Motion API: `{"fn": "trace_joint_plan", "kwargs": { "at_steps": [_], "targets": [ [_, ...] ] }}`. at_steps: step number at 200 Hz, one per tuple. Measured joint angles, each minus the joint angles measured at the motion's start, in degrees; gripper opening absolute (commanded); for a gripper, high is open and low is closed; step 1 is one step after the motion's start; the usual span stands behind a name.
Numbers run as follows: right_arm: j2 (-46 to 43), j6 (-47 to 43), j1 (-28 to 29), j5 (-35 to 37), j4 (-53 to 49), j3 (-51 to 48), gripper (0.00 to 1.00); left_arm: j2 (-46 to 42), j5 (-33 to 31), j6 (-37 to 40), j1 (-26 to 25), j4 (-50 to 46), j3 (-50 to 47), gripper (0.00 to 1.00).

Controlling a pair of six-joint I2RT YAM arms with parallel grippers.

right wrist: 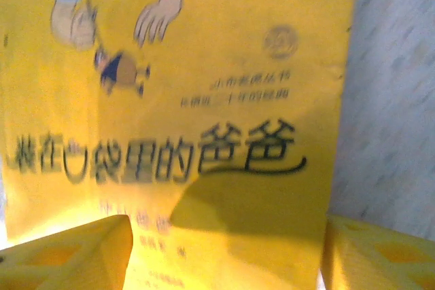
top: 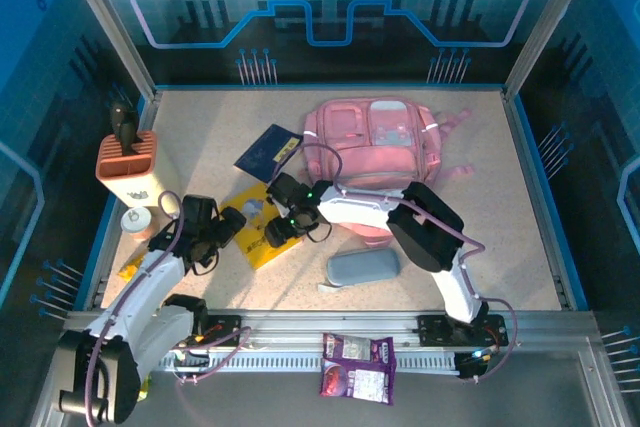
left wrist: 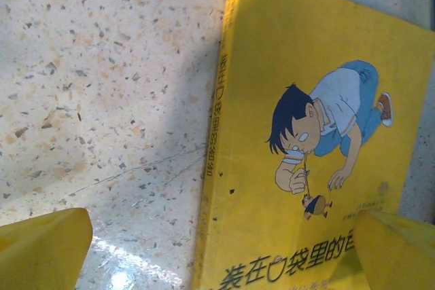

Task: Pack books, pencil case, and school supplies into a backpack

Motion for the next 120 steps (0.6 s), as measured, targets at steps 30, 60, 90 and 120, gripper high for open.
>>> {"fn": "trace_joint_plan", "kwargs": {
  "at_steps": [30, 60, 90, 120],
  "targets": [
    [-3.06, 3.48, -0.2, -1.11, 1.25, -3.89, 0.68, 2.75, 2.1, 0.09, 0.04, 2.01, -0.42, 0.97],
    [-2.58, 5.16, -3.04, -1.09, 2.8, -3.32, 0.69, 6.56, 5.22, 1.16, 0.04, 5.07, -0.44, 0.9],
    [0.9, 5.7, -3.48, -1.55, 3.72, 0.0, 0.71, 9.14, 8.35, 1.95, 0.04, 8.15, -0.44, 0.87],
    [2.45, 5.73, -3.5, -2.71, 3.32, 2.27, 0.71, 10.69, 10.03, 2.4, 0.04, 10.36, -0.44, 0.84]
  ]
}}
